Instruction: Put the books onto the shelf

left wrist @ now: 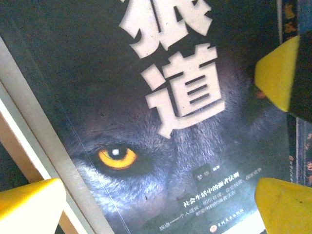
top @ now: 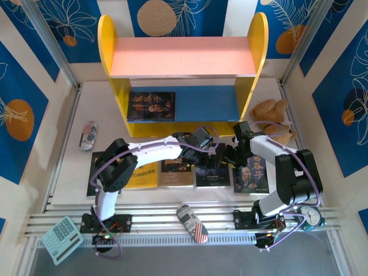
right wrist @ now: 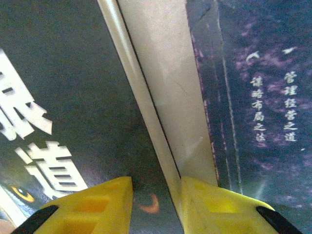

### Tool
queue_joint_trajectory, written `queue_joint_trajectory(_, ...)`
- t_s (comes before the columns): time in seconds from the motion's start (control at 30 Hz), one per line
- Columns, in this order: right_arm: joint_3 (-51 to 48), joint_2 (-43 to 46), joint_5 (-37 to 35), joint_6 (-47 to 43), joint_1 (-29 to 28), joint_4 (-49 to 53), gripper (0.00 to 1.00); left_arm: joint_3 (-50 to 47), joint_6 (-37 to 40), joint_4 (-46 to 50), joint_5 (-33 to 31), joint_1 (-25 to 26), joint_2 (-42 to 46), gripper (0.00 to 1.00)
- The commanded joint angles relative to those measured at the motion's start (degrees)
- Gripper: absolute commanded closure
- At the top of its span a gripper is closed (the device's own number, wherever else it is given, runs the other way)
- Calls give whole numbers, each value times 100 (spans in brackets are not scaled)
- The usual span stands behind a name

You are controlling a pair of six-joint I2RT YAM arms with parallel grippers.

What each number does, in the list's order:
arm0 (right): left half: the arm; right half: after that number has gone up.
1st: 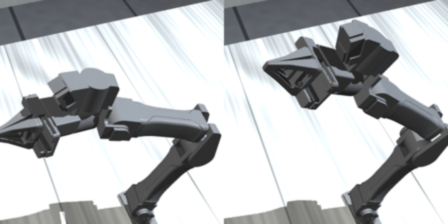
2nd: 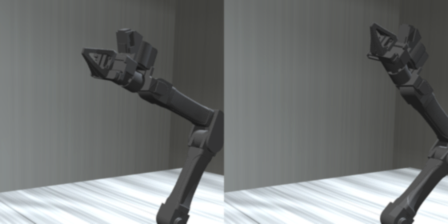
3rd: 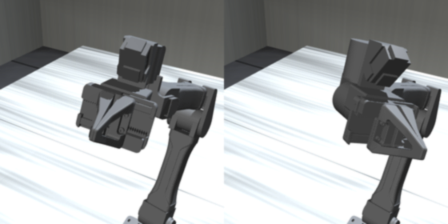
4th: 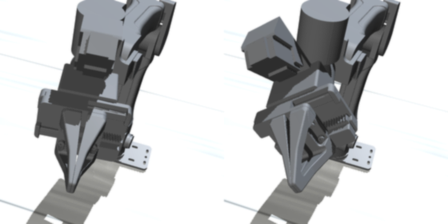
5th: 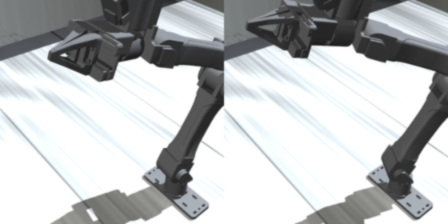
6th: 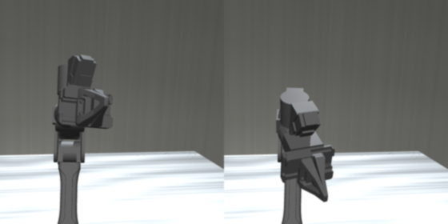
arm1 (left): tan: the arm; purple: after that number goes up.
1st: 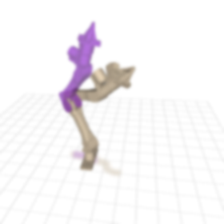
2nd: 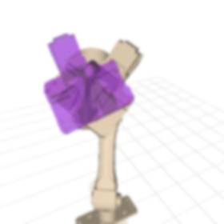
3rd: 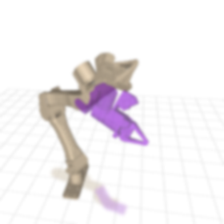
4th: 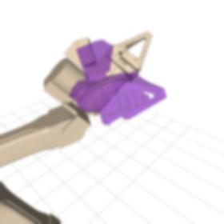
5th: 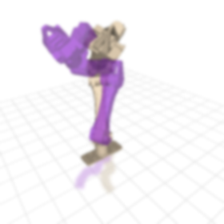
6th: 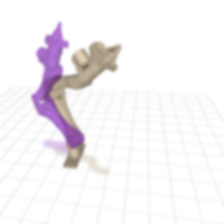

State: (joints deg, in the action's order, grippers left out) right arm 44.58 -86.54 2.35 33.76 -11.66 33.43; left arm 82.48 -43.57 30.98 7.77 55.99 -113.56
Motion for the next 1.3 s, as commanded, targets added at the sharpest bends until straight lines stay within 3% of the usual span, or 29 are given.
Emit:
queue_joint_trajectory(0.0, -17, -135, -162, 45, 177, 123, 68, 187, -132, 280, -161, -45, -177, 0)
queue_joint_trajectory(0.57, -112, 8, -13, -1, -163, 28, 70, 581, -256, 577, -255, -44, -689, 0)
queue_joint_trajectory(0.97, -137, 33, 64, 34, -340, 24, 75, 121, -252, -1447, 1250, -9, -158, 5)
queue_joint_trajectory(1.27, -248, 49, 151, 103, -426, -30, 77, -171, -369, -2200, 1652, -11, 386, 5)
